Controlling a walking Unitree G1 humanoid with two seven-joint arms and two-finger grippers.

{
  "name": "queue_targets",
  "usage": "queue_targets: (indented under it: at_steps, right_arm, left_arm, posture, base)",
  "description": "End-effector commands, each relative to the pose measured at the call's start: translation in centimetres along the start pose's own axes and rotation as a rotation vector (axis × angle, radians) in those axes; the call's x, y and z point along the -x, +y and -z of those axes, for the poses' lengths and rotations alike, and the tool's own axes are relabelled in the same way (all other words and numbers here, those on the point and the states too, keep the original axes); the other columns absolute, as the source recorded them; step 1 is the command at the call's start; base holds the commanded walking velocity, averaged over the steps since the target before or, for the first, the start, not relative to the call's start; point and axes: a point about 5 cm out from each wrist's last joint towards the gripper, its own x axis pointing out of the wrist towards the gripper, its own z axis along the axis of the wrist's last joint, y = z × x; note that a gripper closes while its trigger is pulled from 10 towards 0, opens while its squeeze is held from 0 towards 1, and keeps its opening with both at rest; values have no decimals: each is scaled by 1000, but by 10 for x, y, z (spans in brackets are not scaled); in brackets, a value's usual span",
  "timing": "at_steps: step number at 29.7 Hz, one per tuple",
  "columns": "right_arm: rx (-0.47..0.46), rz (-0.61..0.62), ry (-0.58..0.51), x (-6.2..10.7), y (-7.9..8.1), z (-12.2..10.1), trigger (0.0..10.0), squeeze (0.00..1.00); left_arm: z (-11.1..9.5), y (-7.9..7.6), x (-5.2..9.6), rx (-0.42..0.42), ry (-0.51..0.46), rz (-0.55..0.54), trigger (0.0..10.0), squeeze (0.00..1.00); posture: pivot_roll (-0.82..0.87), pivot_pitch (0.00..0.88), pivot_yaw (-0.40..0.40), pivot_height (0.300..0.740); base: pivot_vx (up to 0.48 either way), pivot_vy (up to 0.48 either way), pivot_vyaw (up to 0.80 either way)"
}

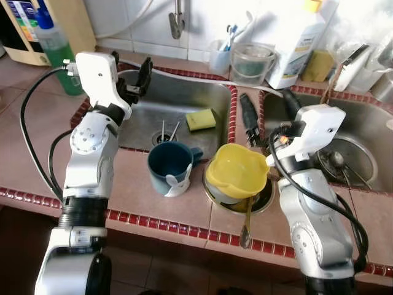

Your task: Kitchen organization

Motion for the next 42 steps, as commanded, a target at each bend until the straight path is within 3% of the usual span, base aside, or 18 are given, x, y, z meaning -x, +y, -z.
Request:
queue_targets:
  at_steps: [1,5,9,15,20,22,42]
  right_arm:
    - [26,35,-21,-2,-5,0,10000,0]
    - [102,50,-38,-5,-8,4,10000,0]
    - [118,80,-57,-10,-13,7,10000,0]
    - [118,93,-44,-6,-17,16,10000,0]
    - [108,100,-34,-2,-13,26,10000,0]
    - [105,99,-35,-3,-11,27,10000,0]
    - [96,85,-25,-3,-12,34,10000,0]
  left_arm:
    - [-2,-4,2,2,3,-2,10000,0]
    - [5,-4,8,16,20,-26,10000,0]
    - [10,-4,14,14,38,-45,10000,0]
    - [19,-7,22,-20,40,-39,10000,0]
    - [24,-9,28,24,39,-48,10000,0]
    - [24,-12,30,-5,30,-35,10000,0]
    - [26,-11,32,-24,38,-23,10000,0]
  posture:
    - [-168,58,-22,732]
    - [-167,34,-16,732]
    - [-174,4,-12,732]
    - [-178,0,-11,732]
    - [-176,0,-13,732]
    - [-175,0,-14,732]
    - [-168,0,-26,732]
  base:
    - [0,0,0]
    - [0,0,0]
    - [0,0,0]
    - [0,0,0]
    - [0,0,0]
    - [0,0,0]
    - [0,0,0]
